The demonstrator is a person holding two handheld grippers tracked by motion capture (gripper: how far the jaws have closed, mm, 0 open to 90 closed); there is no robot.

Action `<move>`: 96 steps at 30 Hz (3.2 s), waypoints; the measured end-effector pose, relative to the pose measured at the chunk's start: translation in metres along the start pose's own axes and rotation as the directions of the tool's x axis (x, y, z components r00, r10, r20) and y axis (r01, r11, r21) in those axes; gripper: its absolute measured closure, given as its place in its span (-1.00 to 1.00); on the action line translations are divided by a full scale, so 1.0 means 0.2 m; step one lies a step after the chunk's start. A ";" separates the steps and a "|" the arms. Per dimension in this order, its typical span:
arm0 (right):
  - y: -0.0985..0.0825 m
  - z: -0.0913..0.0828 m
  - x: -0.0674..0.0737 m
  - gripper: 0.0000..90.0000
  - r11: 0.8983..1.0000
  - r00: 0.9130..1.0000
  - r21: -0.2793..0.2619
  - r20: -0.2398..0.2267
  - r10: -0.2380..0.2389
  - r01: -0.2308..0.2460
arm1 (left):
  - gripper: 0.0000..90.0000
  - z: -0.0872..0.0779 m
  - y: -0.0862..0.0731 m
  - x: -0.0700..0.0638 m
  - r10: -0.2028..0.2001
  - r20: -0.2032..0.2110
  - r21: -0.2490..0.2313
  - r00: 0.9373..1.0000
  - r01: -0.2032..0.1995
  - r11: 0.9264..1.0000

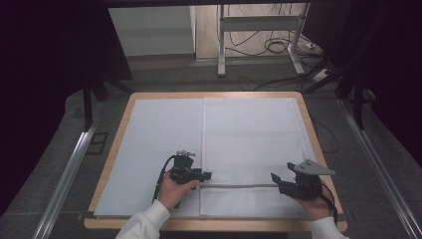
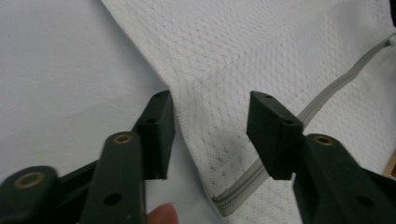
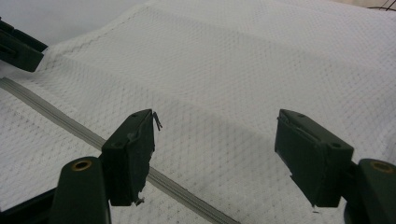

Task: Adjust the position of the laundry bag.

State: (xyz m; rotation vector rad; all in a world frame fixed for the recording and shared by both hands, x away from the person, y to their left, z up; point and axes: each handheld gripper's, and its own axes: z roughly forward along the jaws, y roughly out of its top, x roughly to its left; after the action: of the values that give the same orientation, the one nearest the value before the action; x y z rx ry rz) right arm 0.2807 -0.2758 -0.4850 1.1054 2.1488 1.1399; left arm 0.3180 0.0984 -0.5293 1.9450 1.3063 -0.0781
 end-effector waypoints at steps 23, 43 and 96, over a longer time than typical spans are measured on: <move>0.02 -0.02 -0.06 -0.37 0.999 0.998 0.008 0.020 0.053 -0.053 | 0.99 0.02 -0.01 0.02 0.055 -0.007 -0.006 0.998 -0.055 0.998; 0.14 -0.04 -0.44 -0.23 0.953 0.965 0.158 0.086 0.249 -0.260 | 1.00 0.02 -0.02 0.02 0.062 -0.007 -0.010 0.998 -0.062 0.998; -0.07 0.04 -0.56 0.95 0.902 0.951 0.310 0.170 0.259 -0.301 | 1.00 0.00 -0.01 0.03 0.049 0.007 -0.025 0.999 -0.049 0.999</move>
State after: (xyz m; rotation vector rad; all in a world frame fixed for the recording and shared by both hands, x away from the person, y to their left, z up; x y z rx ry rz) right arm 0.3438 -0.3677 -0.4985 1.6379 2.1825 0.8065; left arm 0.3186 0.1027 -0.5340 1.9526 1.2484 -0.0453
